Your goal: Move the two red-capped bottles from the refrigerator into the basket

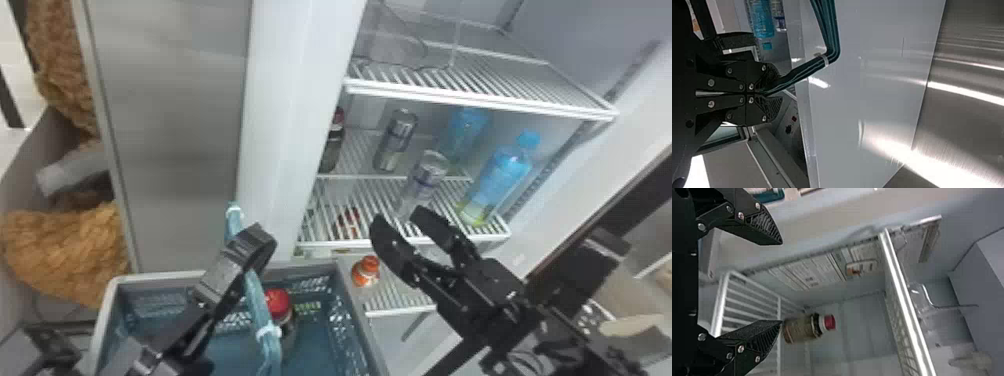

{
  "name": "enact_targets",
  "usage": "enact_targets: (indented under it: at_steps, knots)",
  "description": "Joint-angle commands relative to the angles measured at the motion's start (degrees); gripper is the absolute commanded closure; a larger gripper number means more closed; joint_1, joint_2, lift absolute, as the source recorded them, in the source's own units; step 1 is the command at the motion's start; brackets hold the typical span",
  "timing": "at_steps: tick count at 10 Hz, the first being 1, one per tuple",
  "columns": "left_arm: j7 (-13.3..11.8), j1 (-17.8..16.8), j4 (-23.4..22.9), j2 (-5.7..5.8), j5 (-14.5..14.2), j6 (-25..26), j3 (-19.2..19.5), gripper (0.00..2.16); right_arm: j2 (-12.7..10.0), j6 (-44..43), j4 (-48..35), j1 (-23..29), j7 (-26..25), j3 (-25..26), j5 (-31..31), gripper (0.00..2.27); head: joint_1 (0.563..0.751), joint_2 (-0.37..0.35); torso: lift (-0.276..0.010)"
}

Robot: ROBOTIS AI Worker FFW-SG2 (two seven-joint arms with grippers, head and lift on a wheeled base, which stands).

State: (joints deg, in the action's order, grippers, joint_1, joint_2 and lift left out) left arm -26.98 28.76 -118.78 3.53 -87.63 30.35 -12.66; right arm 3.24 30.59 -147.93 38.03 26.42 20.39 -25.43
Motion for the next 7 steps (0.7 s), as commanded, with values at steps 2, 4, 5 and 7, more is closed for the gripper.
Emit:
enact_targets:
  at_steps: [2, 4, 5, 7]
  knots:
    - [0.00, -0.08, 0.02, 0.08, -0.01, 0.02, -0.03, 1.20, -0.25, -4.72, 4.85, -3.43, -2.25, -0.73, 3.15, 0.33, 0.695, -0.350, 0.000]
    - [0.00, -0.08, 0.02, 0.08, -0.01, 0.16, 0.09, 1.20, -0.25, -7.53, 9.77, -6.81, -3.92, -1.76, 4.52, 0.33, 0.695, -0.350, 0.000]
    - [0.00, -0.08, 0.02, 0.08, -0.01, 0.16, 0.09, 1.20, -0.25, -8.80, 12.30, -8.64, -4.18, -2.45, 4.98, 0.33, 0.695, -0.350, 0.000]
    - [0.00, -0.08, 0.16, -0.01, -0.01, 0.30, -0.03, 1.20, -0.07, -10.91, 17.08, -12.29, -5.06, -4.28, 5.55, 0.33, 0.695, -0.350, 0.000]
